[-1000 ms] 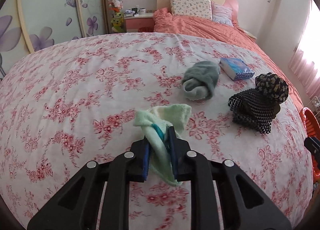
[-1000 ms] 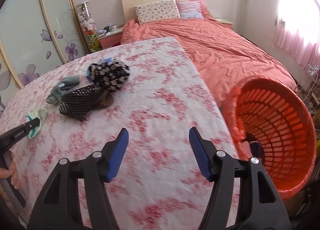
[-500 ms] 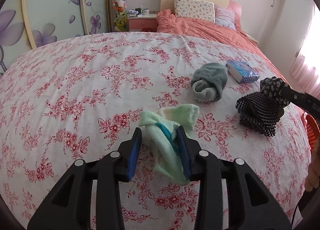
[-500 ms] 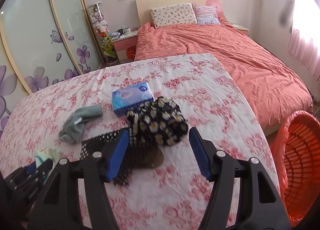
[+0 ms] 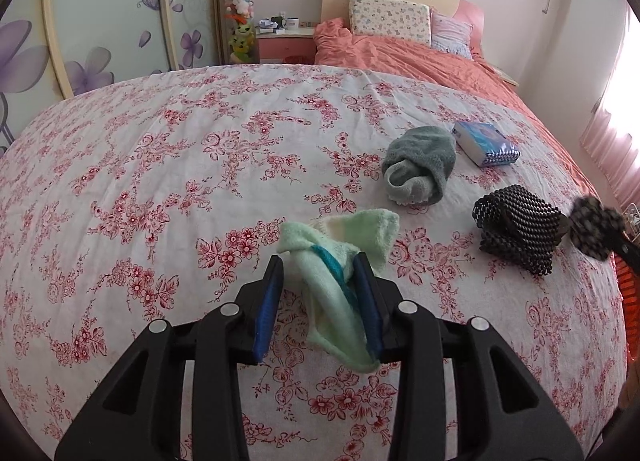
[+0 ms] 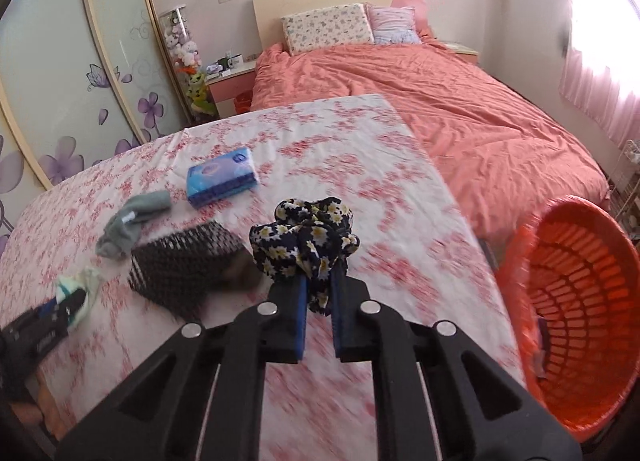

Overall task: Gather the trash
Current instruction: 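Carry cloth and scrunchie over the orange basket and open both tools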

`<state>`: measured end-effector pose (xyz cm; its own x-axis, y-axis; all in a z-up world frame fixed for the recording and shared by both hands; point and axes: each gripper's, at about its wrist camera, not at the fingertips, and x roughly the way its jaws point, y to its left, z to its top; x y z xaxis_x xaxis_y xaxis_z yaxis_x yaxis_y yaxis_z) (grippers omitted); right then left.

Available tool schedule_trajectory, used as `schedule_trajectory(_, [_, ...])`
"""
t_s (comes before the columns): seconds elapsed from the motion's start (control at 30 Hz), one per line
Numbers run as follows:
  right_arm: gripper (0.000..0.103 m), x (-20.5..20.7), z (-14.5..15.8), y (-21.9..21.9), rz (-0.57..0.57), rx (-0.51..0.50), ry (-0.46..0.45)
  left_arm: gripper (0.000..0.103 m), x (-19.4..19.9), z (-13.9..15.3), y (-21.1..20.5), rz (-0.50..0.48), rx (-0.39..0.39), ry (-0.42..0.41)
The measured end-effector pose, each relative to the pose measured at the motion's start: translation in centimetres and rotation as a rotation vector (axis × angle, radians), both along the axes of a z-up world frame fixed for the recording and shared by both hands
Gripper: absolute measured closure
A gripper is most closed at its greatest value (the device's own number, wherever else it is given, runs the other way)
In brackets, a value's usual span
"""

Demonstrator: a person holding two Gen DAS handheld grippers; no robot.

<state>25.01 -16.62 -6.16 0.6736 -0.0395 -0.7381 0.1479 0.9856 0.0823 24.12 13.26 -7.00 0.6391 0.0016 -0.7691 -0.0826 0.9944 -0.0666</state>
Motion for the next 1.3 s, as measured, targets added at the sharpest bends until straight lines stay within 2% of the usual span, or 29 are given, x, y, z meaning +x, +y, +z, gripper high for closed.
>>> schedule_trajectory(0.17, [0.089, -3.4, -1.1, -1.5, 0.015, 0.023, 0.048, 0.065, 0.0, 0.0, 0.0, 0.000, 0.001, 0.000])
schedule_trajectory(0.27, [0.075, -3.8, -1.8, -1.3, 0.028, 0.016, 0.064, 0.065, 0.1, 0.0, -0.1, 0.001, 0.003, 0.000])
schedule_trajectory(0.33, [0.057, -3.6, -1.9, -1.1, 0.024, 0.010, 0.061, 0.064, 0.0, 0.0, 0.0, 0.003, 0.003, 0.000])
schedule_trajectory(0.5, [0.049, -2.0, -2.2, -0.1, 0.020, -0.026, 0.074, 0.063, 0.0, 0.0, 0.2, 0.004, 0.004, 0.001])
schedule_trajectory(0.6, [0.049, -0.6, -2.7, 0.0, 0.001, -0.037, 0.095, 0.063, 0.0, -0.1, 0.2, 0.005, 0.004, 0.001])
schedule_trajectory(0.73, [0.079, 0.0, -3.0, -0.3, -0.021, -0.050, 0.104, 0.063, 0.0, -0.1, 0.2, 0.005, 0.004, 0.001])
schedule_trajectory(0.8, [0.083, -0.2, -3.0, -0.6, -0.028, -0.041, 0.102, 0.063, 0.0, -0.1, 0.3, 0.005, 0.004, 0.001])
schedule_trajectory(1.0, [0.084, -0.6, -3.2, -0.3, -0.017, -0.079, 0.089, 0.063, 0.0, -0.1, 0.2, 0.006, 0.005, 0.001])
schedule_trajectory(1.3, [0.084, -0.7, -3.3, -0.4, -0.016, -0.053, 0.086, 0.062, -0.2, 0.0, 0.4, -0.017, -0.017, -0.004])
